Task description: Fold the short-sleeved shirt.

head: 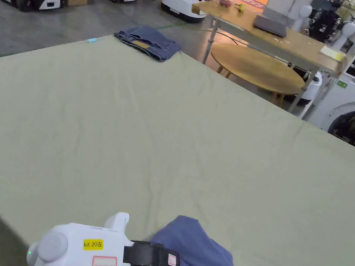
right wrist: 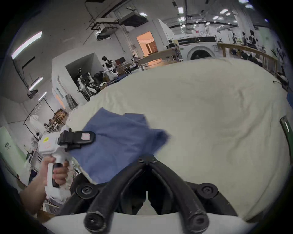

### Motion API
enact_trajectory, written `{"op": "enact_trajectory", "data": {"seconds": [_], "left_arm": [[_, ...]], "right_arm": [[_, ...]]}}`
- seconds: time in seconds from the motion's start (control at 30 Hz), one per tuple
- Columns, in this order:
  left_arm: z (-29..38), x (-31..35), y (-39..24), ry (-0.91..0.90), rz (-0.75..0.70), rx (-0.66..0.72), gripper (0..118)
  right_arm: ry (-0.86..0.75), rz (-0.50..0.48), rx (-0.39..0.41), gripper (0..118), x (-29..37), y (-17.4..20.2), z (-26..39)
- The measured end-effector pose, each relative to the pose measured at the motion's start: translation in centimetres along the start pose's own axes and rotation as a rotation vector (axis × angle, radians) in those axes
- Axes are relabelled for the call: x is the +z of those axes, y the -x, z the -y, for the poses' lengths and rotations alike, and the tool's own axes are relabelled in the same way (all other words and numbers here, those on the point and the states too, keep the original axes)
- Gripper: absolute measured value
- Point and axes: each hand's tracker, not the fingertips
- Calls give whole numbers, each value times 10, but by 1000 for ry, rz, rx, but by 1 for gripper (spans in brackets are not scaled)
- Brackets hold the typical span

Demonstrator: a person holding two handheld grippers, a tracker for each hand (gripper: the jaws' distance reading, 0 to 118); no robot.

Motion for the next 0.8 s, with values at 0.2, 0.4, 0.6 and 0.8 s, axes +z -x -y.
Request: {"op": "enact_trajectory", "data": {"seconds": [0.2,0.4,0.6,0.8], "left_arm": [[-115,116,40,-147,-232,-71,34],[-209,206,103,-233,-383,-19,34],[-200,210,129,-273,-395,27,34],[-187,241,114,-403,-402,19,99]], "right_arm": [[1,2,9,0,-4,10,-5],[20,0,13,0,-12,23,-1],[41,-8,39,0,-20,39,0],[37,-25,63,0,-22,48,-6]]}}
